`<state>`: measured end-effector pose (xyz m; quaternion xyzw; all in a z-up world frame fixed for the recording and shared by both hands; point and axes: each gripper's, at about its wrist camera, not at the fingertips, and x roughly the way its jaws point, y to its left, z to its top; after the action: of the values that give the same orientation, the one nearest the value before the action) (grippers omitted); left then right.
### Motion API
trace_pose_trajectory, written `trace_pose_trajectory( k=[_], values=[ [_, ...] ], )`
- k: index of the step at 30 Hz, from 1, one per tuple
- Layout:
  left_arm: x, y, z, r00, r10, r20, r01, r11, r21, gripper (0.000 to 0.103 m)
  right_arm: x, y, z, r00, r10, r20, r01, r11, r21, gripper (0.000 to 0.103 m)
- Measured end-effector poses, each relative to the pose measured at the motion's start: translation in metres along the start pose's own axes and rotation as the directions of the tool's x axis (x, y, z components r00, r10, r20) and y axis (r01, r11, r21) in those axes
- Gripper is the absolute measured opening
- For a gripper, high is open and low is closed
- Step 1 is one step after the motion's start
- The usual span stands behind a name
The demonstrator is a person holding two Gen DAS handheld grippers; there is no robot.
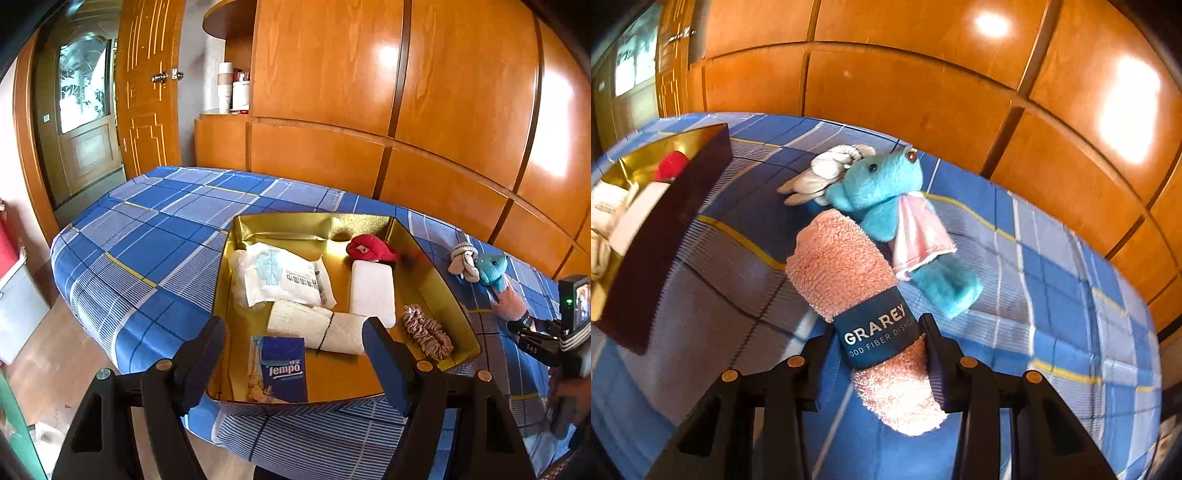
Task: Organize soft objects
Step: 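Lower the Tempo tissue pack into the gold tray and open the left tool, then carry the pink GRAREY towel roll over the gold tray with the right tool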
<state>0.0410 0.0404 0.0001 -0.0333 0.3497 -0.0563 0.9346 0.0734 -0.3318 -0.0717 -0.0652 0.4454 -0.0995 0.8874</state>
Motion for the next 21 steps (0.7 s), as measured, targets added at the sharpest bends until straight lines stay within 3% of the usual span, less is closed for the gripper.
trace_pose_trajectory(
  k=[3, 7, 9, 14, 21],
  values=[
    [0.001, -0.004, -0.001, 1.0, -0.001, -0.004, 0.001, 1.0, 0.01, 0.077, -0.007, 0.005, -0.007, 0.999, 0.039, -0.013, -0.038, 0.998, 0.039, 0.041],
    [-0.001, -0.009, -0.001, 1.0, -0.009, 0.008, 0.009, 1.0, 0.026, 0.077, -0.024, -0.003, -0.003, 0.98, 0.199, -0.004, -0.194, 0.959, 0.205, 0.04],
    [-0.002, -0.011, -0.001, 1.0, -0.013, 0.011, 0.013, 0.999, 0.03, 0.077, -0.034, 0.0, 0.004, 0.966, 0.256, 0.022, -0.254, 0.938, 0.235, 0.04],
    [0.0, -0.013, -0.001, 1.0, -0.016, 0.007, 0.016, 0.999, 0.033, 0.077, -0.065, 0.036, 0.026, 0.93, 0.358, 0.081, -0.366, 0.92, 0.142, 0.04],
    [0.0, -0.007, -0.003, 1.0, -0.015, 0.004, 0.015, 1.0, 0.021, 0.077, -0.087, 0.093, 0.044, 0.889, 0.448, 0.089, -0.451, 0.892, 0.018, 0.04]
  ],
)
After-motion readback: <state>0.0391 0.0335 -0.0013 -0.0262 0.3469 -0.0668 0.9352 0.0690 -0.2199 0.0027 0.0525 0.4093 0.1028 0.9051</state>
